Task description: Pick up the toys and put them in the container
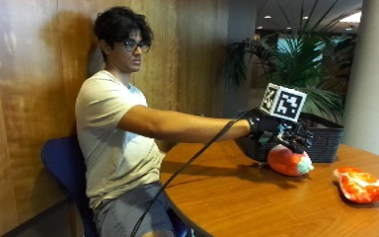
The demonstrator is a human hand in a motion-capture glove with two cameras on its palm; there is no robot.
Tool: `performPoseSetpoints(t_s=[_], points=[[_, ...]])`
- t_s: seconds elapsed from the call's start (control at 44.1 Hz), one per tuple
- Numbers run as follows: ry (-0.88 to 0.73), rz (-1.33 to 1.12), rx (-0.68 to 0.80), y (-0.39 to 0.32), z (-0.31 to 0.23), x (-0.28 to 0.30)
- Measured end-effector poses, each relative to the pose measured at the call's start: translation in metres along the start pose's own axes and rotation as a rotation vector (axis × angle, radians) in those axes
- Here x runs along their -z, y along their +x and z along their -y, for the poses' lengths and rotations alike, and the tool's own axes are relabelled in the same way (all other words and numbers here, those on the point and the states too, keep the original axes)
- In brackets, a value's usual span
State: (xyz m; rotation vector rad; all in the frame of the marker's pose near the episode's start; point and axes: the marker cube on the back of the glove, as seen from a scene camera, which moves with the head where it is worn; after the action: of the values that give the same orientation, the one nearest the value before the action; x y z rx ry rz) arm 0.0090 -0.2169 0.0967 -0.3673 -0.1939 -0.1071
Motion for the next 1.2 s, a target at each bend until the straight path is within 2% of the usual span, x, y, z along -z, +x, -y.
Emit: performPoseSetpoints(t_s=[0.317,0.634,0.748,0.952,1.201], points=[[-0.104,0.011,0.094,-0.020,0.048,-0.039],[-0.113,-0.011,0.068,-0.026,0.072,-0.057],[-0.039,0.105,0.030,-0.028,0.078,-0.061],[0.226,0.231,-0.009,-0.022,0.071,-0.050],[0.300,0.231,-0.018,-0.012,0.039,-0.004]])
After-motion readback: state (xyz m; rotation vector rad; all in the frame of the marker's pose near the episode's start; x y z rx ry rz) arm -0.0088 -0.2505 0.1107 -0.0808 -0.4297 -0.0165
